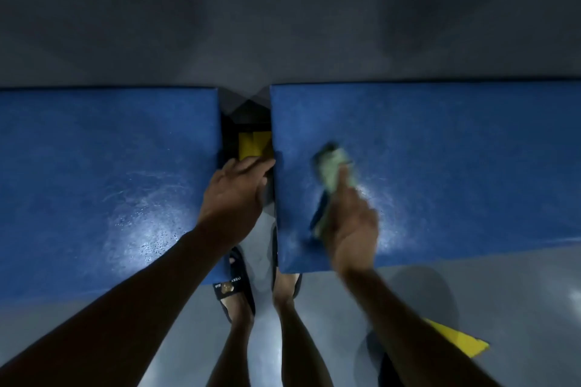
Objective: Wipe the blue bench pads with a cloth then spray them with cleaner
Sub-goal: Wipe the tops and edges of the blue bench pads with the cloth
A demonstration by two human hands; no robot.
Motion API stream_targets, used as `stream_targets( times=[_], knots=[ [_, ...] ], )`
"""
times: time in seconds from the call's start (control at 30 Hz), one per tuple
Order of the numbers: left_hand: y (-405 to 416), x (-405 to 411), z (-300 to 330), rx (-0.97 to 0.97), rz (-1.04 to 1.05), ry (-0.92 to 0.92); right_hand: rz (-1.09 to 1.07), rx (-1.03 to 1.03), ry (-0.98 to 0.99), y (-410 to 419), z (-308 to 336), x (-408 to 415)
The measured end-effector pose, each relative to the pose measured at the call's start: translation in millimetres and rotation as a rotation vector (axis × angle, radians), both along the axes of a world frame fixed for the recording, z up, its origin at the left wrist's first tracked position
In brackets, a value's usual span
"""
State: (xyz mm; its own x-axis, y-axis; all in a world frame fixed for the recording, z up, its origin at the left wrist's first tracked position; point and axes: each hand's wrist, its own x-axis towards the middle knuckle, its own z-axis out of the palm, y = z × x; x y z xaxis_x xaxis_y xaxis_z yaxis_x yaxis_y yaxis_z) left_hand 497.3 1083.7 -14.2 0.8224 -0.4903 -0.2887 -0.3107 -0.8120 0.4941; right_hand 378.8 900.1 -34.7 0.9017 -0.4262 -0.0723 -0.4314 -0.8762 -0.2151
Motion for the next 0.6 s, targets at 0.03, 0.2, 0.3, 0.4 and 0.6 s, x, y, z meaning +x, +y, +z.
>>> stream_targets(
  times=[0.03,0.2,0.3,0.4,0.6],
  knots=[
    [-1.7,-1.9,-1.1,-0.002,-0.003,-0.013,0.147,-0.022,-0.002,16.3,1.4,-14.7],
    [-9.0,-9.4,-3.0,-0.031,-0.039,-0.076,0.649,-0.166,-0.066,-58.6,8.0,-38.1],
    [-13.0,-16.1,-4.2,-0.045,-0.035,-0.071,0.362,-0.255,0.062,-147.4,12.5,-29.2],
    [-14.1,-22.2,-7.7,-0.065,-0.025,-0.034,-0.207,-0.123,0.167,-185.6,22.6,-18.5],
    [-13.7,-27.0,-6.2,-0.037,-0.027,0.016,-0.113,0.015,-0.049,-58.1,9.8,-20.0]
  ],
)
